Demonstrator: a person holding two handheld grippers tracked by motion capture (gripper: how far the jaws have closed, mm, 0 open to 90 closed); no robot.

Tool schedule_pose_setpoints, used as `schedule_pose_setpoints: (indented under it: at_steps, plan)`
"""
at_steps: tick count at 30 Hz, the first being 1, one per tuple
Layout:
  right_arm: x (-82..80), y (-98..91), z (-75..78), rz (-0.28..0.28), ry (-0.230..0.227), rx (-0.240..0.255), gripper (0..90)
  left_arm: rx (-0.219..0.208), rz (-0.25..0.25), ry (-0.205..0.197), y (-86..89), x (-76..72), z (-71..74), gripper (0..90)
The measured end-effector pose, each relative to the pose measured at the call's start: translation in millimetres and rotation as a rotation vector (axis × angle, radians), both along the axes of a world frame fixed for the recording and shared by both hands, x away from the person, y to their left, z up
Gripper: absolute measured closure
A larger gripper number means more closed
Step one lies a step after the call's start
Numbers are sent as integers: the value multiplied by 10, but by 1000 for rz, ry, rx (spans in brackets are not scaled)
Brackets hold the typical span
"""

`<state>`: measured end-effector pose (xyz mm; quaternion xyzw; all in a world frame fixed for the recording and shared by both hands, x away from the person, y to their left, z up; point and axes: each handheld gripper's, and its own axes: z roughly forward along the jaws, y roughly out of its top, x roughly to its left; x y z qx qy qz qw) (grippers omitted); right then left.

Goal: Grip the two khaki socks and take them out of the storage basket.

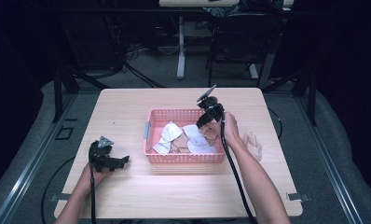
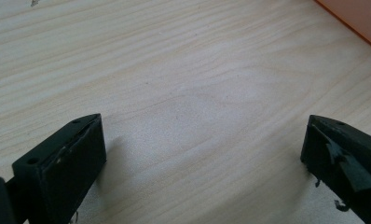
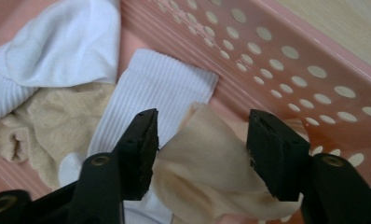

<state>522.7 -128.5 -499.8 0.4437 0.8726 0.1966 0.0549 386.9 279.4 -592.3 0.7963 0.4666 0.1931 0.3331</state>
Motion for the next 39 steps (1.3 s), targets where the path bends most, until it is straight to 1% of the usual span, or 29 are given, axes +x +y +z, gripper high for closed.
schedule_pose_setpoints:
  at_steps: [1,2,3,4,5,8,9,10,11,13,14,15,16,19,21,22,25,26,28,29,31,32,33,34,35,37,39]
  plan:
    - [-4,3,-11,-18,4,4,469,0,0,0,0,0,0,0]
    - [-5,1,-17,-25,2,-2,519,0,0,0,0,0,0,0]
    - [3,-9,-20,-17,-8,-6,568,0,0,0,0,0,0,0]
    - [3,-13,-24,-19,-10,-2,615,0,0,0,0,0,0,0]
    - [4,-16,-23,-21,-11,-10,668,0,-1,0,0,0,0,0]
    - [-2,-24,-29,-31,-8,-5,780,0,-1,0,0,-1,0,0]
    - [1,-37,-16,-21,-2,-17,819,0,-1,0,0,-1,0,0]
    - [-6,-42,-9,-22,0,-13,840,0,-2,0,1,0,0,0]
    - [-12,-49,-5,-21,-11,-7,854,0,-1,0,0,-1,0,0]
    - [-34,-65,29,-18,-9,6,862,0,-1,0,1,-1,0,0]
    - [-50,-74,52,-15,-15,4,864,0,-1,0,0,-1,0,0]
    - [-67,-82,85,-11,-10,-1,866,0,-1,0,0,-1,0,0]
    - [-91,-81,114,-15,-17,8,867,0,-2,0,1,0,0,0]
    - [-145,-95,211,9,-44,26,867,-1,-1,0,0,-1,0,0]
    - [-193,-94,274,11,-62,46,868,0,-1,0,0,-1,0,0]
    - [-203,-97,303,21,-63,38,868,0,-1,0,0,-1,0,0]
    - [-264,-98,392,30,-90,56,868,1,-3,-1,1,-1,0,0]
    - [-277,-103,423,46,-85,52,868,0,-2,-1,0,-1,0,0]
    - [-307,-105,466,58,-94,57,868,0,-2,-1,0,-1,0,0]
    - [-330,-97,485,52,-101,75,868,1,-2,-1,1,-1,0,0]
    - [-363,-94,533,57,-112,82,868,1,-3,-1,1,-1,0,0]
    - [-382,-88,557,55,-121,96,868,1,-3,-1,1,-1,0,0]
    - [-396,-96,597,65,-116,85,868,1,-2,-1,1,-1,0,0]
    - [-410,-95,622,69,-123,100,868,1,-3,-1,1,-1,0,0]
    - [-426,-101,653,74,-127,96,868,1,-2,0,1,-1,1,0]
    - [-457,-108,705,79,-131,117,868,0,-2,-1,0,-2,0,0]
    - [-488,-118,758,82,-136,120,868,1,-3,-1,1,-1,0,0]
